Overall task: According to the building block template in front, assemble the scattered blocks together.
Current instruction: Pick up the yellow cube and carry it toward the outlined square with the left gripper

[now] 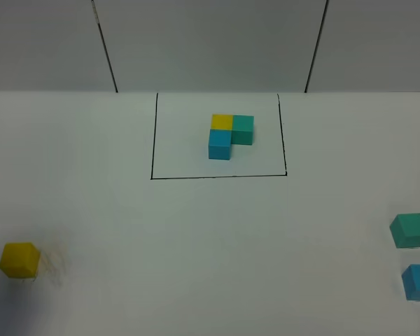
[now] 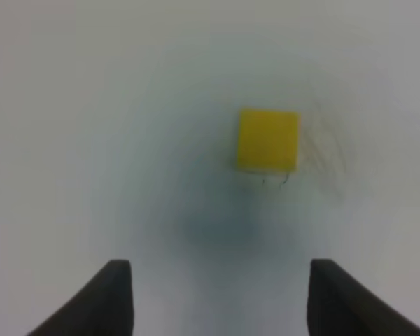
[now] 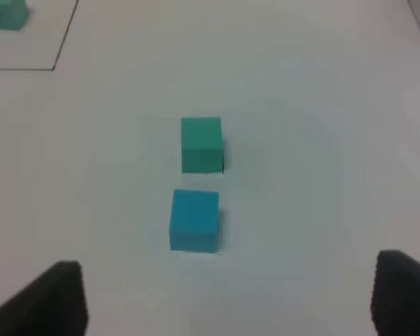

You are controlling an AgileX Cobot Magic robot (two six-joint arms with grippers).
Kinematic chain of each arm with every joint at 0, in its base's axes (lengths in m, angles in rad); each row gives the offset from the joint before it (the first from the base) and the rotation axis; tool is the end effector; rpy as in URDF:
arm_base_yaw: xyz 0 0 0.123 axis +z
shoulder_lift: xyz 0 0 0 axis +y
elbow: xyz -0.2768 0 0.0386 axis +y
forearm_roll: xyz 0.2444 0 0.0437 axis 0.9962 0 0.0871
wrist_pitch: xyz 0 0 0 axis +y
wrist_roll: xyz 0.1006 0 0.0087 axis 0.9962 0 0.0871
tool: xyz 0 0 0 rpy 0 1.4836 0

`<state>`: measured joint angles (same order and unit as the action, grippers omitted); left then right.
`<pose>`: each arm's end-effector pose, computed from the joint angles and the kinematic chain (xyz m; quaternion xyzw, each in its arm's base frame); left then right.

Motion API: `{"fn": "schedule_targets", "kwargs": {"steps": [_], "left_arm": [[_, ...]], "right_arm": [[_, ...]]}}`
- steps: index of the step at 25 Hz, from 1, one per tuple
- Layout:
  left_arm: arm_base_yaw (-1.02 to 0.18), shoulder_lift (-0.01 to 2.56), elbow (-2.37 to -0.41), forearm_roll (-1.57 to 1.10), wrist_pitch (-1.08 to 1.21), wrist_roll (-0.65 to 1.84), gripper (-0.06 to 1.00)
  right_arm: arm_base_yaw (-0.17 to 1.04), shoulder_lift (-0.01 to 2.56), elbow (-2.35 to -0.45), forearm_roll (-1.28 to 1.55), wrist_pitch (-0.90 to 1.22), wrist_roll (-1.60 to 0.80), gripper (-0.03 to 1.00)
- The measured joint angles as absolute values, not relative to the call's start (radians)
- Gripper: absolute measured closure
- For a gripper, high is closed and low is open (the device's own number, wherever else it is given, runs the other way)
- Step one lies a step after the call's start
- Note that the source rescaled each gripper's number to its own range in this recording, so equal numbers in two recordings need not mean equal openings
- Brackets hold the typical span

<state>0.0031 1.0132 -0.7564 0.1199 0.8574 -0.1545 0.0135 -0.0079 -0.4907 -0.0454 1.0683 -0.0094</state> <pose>0.1860 0.0097 0.2726 -0.0502 0.9606 0.0337 0.2714 0.0061 -0.0039 0.2678 -0.0088 0.8553 -0.0216 0.5176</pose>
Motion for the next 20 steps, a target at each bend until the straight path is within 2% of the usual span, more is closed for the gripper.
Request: {"fn": "schedule_targets", "kwargs": {"steps": [5,7,12,20], "left_arm": [[0.003,1.174,-0.758,0.054,0.785,-0.143,0.29],[0.003,1.224,-0.758,0.04,0.756,-0.143,0.21],[0.003,1.333,-0.758,0.037,0.693,-0.143,0.19],[0.003,1.471,-0.759,0.037,0.605,-0.146,0.24]], "right_arm": [[0.014,-0.008,-0.491,-0.045,1.068,-0.009,0.29],[0.014,-0.008,-0.491,-0.045,1.068,-0.009,0.29],[0.014,-0.008,-0.491,-0.045,1.068,-0.009,0.29],[0.014,-0.008,-0.491,-0.045,1.068,-0.009,0.29]]}}
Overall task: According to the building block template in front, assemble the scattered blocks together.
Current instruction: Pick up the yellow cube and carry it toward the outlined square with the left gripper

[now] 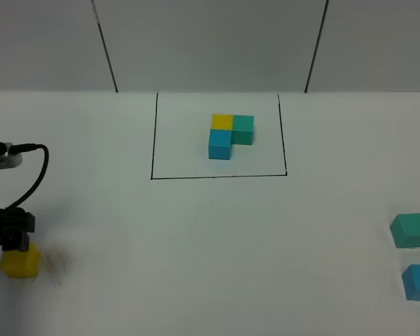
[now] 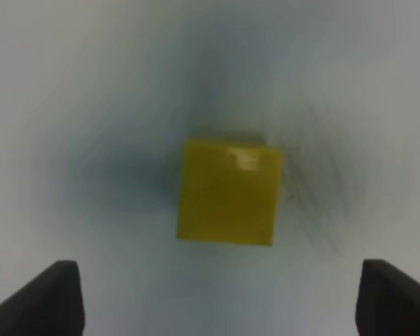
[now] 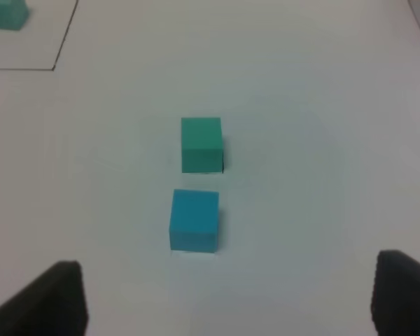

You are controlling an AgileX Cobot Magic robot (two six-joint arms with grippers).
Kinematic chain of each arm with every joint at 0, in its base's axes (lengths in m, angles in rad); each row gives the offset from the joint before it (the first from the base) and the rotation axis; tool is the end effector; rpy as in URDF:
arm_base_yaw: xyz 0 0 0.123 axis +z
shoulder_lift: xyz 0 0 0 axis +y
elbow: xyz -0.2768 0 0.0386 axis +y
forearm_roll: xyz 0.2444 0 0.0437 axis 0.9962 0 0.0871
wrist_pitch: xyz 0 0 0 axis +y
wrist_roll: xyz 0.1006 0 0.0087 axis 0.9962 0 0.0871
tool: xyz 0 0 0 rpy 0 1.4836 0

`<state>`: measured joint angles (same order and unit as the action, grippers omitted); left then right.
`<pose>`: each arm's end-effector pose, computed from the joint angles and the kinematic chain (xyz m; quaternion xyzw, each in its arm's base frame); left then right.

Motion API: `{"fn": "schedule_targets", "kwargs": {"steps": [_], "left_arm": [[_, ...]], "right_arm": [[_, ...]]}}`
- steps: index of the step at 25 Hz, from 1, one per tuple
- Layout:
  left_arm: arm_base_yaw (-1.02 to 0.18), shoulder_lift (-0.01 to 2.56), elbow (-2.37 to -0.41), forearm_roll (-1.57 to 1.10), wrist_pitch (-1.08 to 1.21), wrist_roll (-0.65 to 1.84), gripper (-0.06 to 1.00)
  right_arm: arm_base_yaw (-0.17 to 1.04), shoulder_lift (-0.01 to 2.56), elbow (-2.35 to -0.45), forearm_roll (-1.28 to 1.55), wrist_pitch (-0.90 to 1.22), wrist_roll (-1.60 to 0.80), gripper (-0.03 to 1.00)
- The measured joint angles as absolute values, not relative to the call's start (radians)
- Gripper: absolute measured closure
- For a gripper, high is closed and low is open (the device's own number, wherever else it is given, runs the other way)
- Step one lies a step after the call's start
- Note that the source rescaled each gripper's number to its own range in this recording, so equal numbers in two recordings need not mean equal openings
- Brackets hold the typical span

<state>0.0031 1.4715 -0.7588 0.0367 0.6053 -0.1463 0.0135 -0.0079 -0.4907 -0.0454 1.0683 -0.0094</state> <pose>0.2581 0.0029 0.1803 -0.0605 0.9836 0.0007 0.1696 0.0061 -0.0039 0.2678 -0.0088 0.8553 -0.0216 0.5176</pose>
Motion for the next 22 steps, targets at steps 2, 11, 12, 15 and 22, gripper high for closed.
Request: {"fn": "schedule_targets", "kwargs": {"steps": [2,11,12,15,22], "left_arm": [[0.003,1.503,-0.759,0.037,0.583,-0.147,0.25],[0.003,1.647,-0.759,0.036,0.505,-0.151,0.27],[0.003,1.657,-0.759,0.036,0.497,-0.151,0.27],[0.003,1.689,-0.759,0.036,0.473,-0.152,0.27],[0.003,1.736,-0.76,0.036,0.422,-0.152,0.42]], "right_arm": [[0.014,-0.008,-0.491,-0.045,1.068,-0.009,0.29],[0.014,-0.008,-0.491,-0.045,1.068,-0.009,0.29],[0.014,-0.008,-0.491,-0.045,1.068,-0.009,0.29],[0.014,-0.008,-0.491,-0.045,1.068,-0.009,0.29],[0.014,-0.008,-0.491,-0.045,1.068,-0.009,0.29]]}}
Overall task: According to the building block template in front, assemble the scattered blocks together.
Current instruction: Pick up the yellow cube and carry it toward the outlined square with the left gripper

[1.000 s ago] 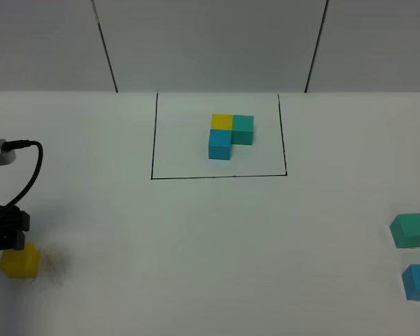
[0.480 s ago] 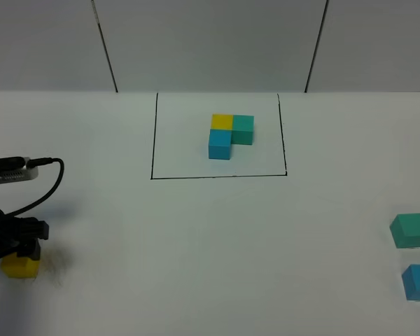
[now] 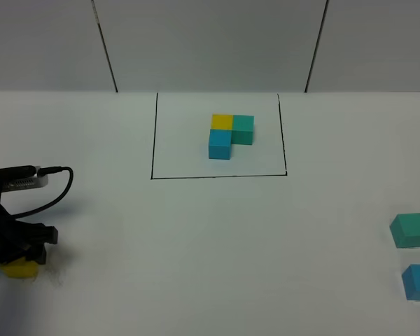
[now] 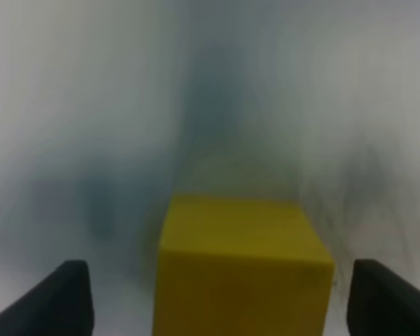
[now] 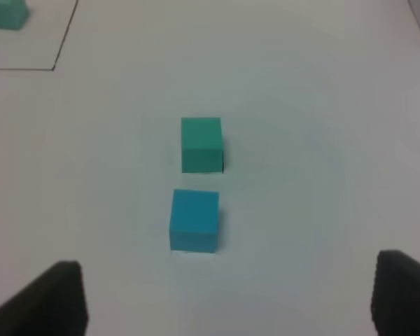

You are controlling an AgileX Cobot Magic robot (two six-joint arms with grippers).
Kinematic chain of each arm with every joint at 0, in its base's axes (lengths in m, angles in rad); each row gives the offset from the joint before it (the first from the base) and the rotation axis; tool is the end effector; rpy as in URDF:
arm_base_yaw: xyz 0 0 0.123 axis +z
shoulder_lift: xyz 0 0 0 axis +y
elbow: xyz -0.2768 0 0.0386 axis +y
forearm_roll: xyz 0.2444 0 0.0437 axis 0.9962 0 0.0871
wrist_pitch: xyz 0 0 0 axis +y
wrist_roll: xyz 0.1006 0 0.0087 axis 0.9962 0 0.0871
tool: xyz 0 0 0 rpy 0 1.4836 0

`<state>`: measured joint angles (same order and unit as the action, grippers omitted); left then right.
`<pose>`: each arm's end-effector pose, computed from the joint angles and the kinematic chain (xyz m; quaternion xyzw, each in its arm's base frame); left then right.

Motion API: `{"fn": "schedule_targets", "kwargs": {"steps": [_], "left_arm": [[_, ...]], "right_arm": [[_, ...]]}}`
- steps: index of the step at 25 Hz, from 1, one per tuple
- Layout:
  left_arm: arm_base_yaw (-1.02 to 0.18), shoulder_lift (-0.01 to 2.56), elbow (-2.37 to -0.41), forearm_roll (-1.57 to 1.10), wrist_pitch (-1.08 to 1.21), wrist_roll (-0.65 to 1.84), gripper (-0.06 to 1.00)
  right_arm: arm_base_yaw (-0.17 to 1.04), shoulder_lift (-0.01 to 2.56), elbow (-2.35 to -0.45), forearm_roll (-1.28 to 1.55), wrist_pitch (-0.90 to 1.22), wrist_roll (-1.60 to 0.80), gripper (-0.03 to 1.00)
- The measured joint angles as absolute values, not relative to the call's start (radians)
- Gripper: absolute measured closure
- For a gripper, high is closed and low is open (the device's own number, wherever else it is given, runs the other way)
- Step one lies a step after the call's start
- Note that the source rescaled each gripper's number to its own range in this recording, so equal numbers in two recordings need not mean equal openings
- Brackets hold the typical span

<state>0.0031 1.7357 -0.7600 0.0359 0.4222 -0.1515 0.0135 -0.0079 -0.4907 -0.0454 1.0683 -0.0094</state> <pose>0.2826 0.0024 0.1142 -0.0613 0.9896 -0.0002 0.1300 0.0061 -0.0039 0.2678 -0.0088 0.8553 -0.0216 0.5176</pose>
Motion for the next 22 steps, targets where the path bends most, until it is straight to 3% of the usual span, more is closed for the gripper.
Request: {"fn": "schedule_targets", "kwargs": {"steps": [2,4,5,11,18,22], "left_arm": [[0.003,1.737,-0.76,0.036,0.409,-0.152,0.6],[0.003,1.737,-0.76,0.039,0.396,-0.152,0.9],[0.003,1.737,-0.761,0.045,0.391,-0.152,0.94],[-0.049,1.739,-0.836,0.077,0.466,0.009,0.94],[-0.318,1.739,-0.992,-0.026,0.677,0.615,0.94],[-0.458,1.741,-1.079,-0.042,0.69,0.74,0.94]], "right_arm": [[0.014,-0.008,-0.491,-0.045,1.068,-0.009,0.29],[0.014,-0.008,-0.491,-0.045,1.068,-0.009,0.29],[0.014,-0.008,-0.491,-0.045,1.068,-0.009,0.29],[0.014,-0.008,-0.491,-0.045,1.068,-0.009,0.29],[0.014,-0.008,-0.491,-0.045,1.068,-0.009,0.29],[0.014,-0.008,-0.491,-0.045,1.068,-0.009,0.29]]}}
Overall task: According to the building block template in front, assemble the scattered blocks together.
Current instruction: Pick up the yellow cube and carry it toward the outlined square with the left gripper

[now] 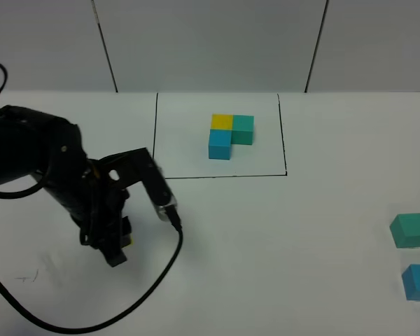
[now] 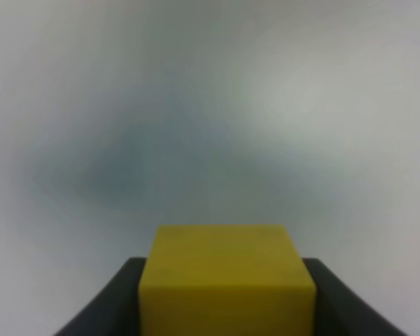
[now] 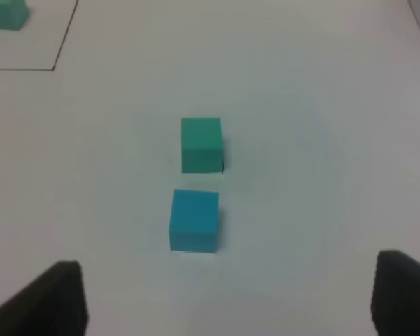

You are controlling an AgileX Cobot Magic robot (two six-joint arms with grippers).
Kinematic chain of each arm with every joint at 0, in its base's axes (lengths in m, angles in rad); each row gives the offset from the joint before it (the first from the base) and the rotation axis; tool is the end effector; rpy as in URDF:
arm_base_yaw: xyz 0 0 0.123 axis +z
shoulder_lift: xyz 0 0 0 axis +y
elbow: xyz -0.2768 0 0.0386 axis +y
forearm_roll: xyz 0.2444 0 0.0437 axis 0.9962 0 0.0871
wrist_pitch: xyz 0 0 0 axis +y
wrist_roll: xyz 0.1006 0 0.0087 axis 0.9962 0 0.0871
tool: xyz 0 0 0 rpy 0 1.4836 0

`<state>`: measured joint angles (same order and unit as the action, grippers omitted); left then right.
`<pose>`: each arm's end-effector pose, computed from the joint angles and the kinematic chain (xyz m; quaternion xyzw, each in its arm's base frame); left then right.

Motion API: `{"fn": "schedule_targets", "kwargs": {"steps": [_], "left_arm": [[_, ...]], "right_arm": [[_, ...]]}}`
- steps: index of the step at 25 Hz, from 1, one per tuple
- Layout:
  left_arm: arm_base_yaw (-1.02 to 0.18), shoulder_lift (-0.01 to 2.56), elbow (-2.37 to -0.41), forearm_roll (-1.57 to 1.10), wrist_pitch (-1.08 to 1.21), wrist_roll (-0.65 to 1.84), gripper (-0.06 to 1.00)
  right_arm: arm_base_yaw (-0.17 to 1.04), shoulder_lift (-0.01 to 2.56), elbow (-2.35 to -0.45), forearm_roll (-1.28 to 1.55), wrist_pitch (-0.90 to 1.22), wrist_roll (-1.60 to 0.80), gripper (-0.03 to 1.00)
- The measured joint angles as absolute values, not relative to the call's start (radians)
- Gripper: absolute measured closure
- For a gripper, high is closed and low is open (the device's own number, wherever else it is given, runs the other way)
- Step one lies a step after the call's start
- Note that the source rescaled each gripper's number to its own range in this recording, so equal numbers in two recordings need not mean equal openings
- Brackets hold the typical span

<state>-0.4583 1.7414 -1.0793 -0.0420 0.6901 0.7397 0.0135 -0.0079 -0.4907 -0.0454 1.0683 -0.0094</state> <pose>0.2992 -0.1506 0.1772 0.5456 0.8240 0.0058 0.1530 0.0061 -0.0039 0.2678 -0.0088 0.8553 -0.0216 0.5176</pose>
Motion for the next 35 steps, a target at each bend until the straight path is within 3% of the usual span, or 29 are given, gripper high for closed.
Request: {"fn": "schedule_targets", "kwargs": {"steps": [13,23,35], "left_arm": [[-0.659,2.006,-1.384,-0.048,0.753,0.801,0.94],[-0.682,2.161,-1.458,-0.071,0.73,0.865,0.94],[-0.682,2.174,-1.473,-0.142,0.721,0.977,0.94]], "right_arm": [[0.014,-0.008,-0.491,-0.045,1.068,-0.009,0.29],[0.014,-0.008,-0.491,-0.045,1.068,-0.009,0.29],[0.014,-0.008,-0.491,-0.045,1.068,-0.009,0.29]]}}
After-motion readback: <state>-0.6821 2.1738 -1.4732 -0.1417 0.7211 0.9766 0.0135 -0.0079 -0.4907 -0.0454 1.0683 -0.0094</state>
